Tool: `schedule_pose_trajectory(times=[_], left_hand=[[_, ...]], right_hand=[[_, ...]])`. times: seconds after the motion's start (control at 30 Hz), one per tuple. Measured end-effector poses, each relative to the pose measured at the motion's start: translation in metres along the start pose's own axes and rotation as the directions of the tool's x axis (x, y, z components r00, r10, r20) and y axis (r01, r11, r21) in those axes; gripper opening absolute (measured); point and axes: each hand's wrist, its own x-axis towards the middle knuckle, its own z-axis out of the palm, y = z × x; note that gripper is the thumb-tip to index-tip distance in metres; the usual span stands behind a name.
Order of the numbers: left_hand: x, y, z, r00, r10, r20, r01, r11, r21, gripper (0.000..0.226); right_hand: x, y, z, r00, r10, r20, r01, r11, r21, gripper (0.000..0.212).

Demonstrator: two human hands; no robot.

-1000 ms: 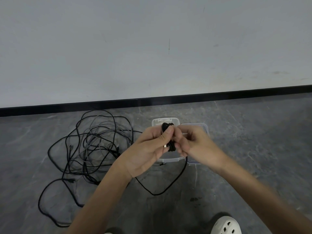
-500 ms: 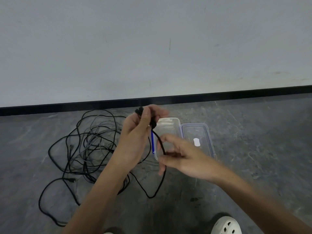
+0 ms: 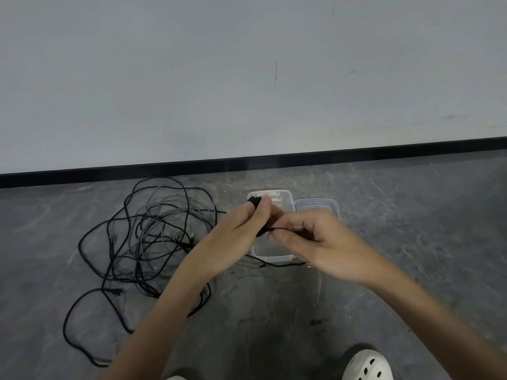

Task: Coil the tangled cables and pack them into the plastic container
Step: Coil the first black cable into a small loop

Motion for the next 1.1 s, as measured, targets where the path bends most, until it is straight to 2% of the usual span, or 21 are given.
schedule_pose_trajectory(times=[0.17, 0.33, 0.53, 0.67, 0.8, 1.1], left_hand=[[-0.005, 0.009, 0.003, 0.987, -0.045, 0.153, 0.054, 0.997, -0.06, 0.047], [-0.006, 0.003, 0.006, 0.929, -0.031, 0.368, 0.099, 0.981, -0.166, 0.072], [-0.003, 0.002, 0.009, 0.879, 0.042, 0.476, 0.067, 0.975, -0.21, 0.026], [-0.006, 0.001, 0.009, 0.861, 0.092, 0.499, 0.074, 0.95, -0.303, 0.028], [-0.006, 0.004, 0.011, 0.863, 0.119, 0.49, 0.142, 0.875, -0.462, 0.033], [-0.005, 0.007, 0.007, 0.833, 0.149, 0.534, 0.239, 0.772, -0.589, 0.03]], right_hand=[[0.001, 0.002, -0.007, 0.998, -0.058, -0.04, 0.059, 0.998, 0.019, 0.022], [0.003, 0.005, -0.013, 0.994, -0.101, -0.036, 0.104, 0.987, 0.125, 0.023], [0.006, 0.007, -0.02, 0.987, -0.127, -0.101, 0.143, 0.976, 0.164, 0.018], [0.009, 0.008, -0.021, 0.983, -0.138, -0.125, 0.162, 0.963, 0.214, 0.019], [0.01, 0.008, -0.022, 0.983, -0.15, -0.107, 0.175, 0.942, 0.287, 0.012], [0.013, 0.005, -0.015, 0.988, -0.122, -0.092, 0.145, 0.934, 0.327, 0.011]])
